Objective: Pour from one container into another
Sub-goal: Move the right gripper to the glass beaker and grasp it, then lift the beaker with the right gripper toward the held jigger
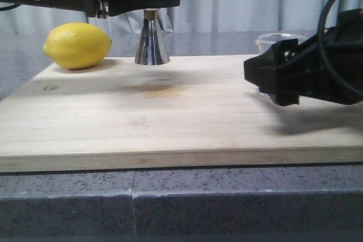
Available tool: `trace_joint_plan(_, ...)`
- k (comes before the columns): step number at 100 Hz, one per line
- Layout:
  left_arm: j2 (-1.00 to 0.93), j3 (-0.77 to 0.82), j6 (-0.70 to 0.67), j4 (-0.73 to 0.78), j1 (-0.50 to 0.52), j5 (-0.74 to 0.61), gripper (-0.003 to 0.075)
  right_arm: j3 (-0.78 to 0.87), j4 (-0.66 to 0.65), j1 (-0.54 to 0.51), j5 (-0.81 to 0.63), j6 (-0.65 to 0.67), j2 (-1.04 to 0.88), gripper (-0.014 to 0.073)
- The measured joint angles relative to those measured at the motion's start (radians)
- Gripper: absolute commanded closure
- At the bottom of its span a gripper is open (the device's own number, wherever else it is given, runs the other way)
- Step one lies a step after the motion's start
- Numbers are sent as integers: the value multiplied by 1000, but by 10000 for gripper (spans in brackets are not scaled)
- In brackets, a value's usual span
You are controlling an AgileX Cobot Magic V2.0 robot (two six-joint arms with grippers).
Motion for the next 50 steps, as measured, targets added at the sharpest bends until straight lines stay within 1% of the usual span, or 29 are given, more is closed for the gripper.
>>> trace_joint_plan(25, 0, 0, 0, 0, 0, 0, 461, -15, 0, 0, -4, 0, 32, 115)
trace_joint_plan(30, 0, 0, 0, 0, 0, 0, 461, -15, 0, 0, -4, 0, 32, 150)
trace_joint_plan(39, 0, 0, 0, 0, 0, 0, 461, -15, 0, 0, -4, 0, 32, 239)
trace_joint_plan(50, 0, 0, 0, 0, 0, 0, 461, -15, 0, 0, -1, 0, 32, 307)
